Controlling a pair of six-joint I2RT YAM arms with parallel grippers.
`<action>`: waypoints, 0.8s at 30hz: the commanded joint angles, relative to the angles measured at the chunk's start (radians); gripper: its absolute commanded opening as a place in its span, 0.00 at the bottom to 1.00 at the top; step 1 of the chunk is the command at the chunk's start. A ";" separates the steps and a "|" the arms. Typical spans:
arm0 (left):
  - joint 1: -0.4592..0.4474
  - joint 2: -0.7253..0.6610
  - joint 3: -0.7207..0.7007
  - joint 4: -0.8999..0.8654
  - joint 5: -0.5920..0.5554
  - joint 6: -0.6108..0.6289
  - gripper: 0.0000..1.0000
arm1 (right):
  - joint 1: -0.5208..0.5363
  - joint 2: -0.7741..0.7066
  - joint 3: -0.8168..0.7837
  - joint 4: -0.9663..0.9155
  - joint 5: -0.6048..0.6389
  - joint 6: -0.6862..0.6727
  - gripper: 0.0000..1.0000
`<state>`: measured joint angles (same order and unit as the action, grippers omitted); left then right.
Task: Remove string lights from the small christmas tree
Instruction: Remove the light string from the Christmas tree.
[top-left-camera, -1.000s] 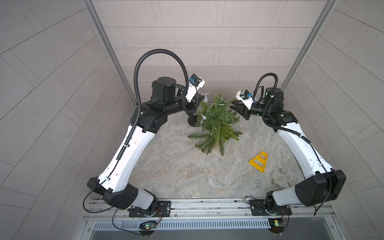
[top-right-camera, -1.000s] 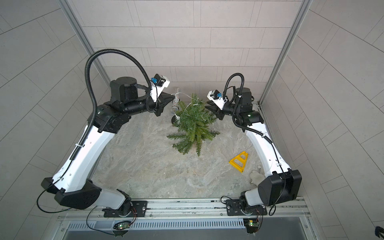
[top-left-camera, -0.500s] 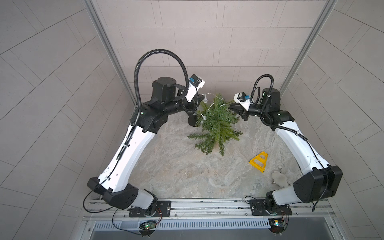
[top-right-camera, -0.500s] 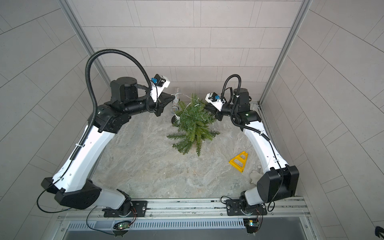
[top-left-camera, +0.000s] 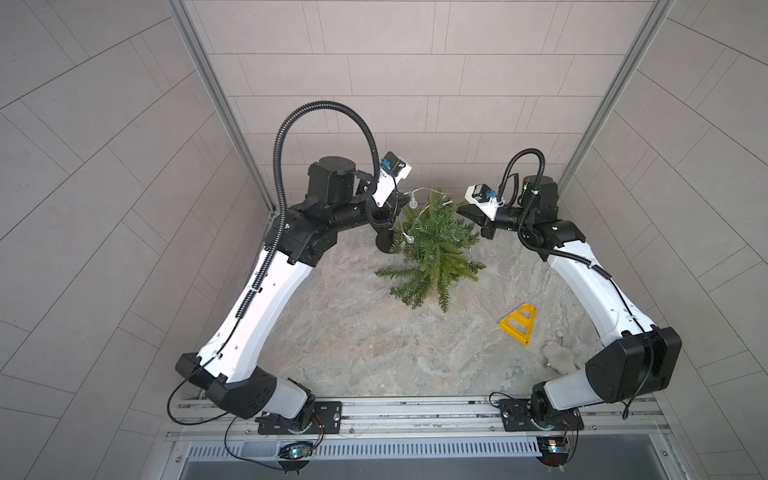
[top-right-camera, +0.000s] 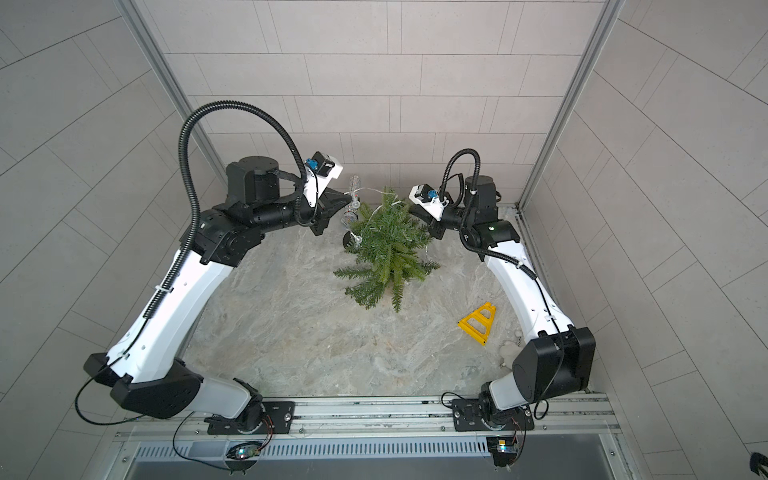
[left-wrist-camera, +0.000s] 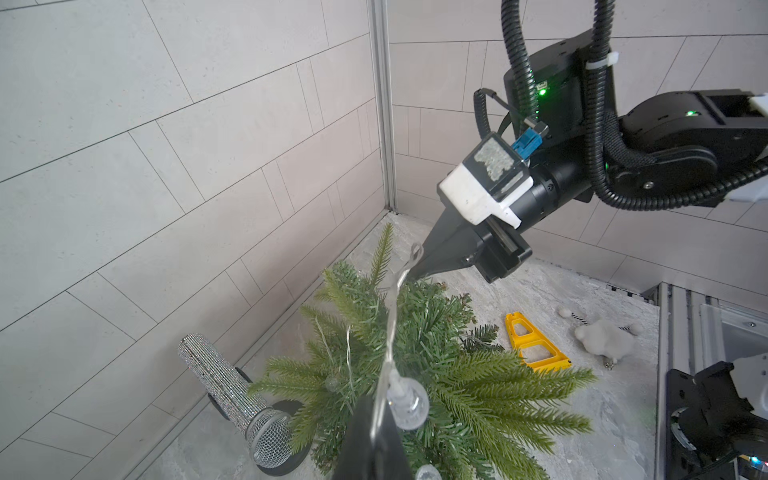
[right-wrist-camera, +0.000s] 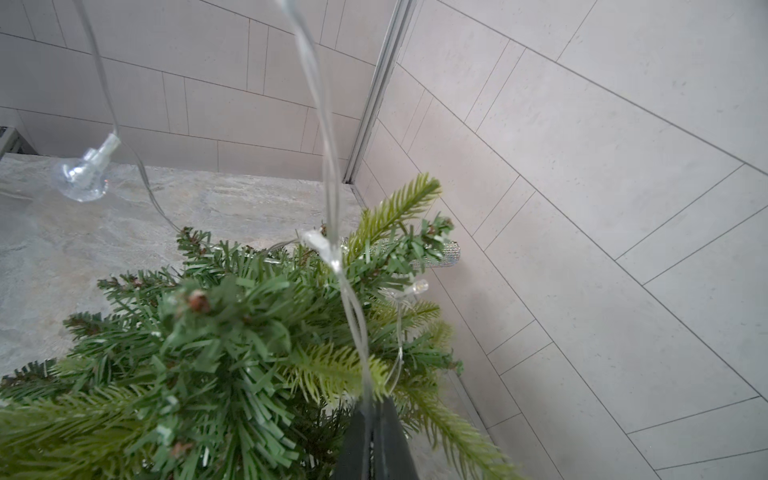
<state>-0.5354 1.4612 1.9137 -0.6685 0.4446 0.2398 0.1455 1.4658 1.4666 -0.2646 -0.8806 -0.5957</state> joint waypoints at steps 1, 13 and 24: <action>-0.004 -0.008 -0.014 -0.002 0.017 -0.010 0.00 | 0.000 -0.028 0.034 0.039 0.038 -0.012 0.00; -0.013 -0.021 -0.090 0.008 0.099 -0.035 0.06 | 0.000 -0.024 0.078 0.173 0.129 -0.027 0.00; -0.042 -0.022 -0.163 0.043 0.207 -0.077 0.09 | 0.015 0.023 0.093 0.408 0.184 0.112 0.00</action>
<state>-0.5640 1.4612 1.7691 -0.6552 0.5964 0.1806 0.1555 1.4754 1.5452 0.0326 -0.7124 -0.5400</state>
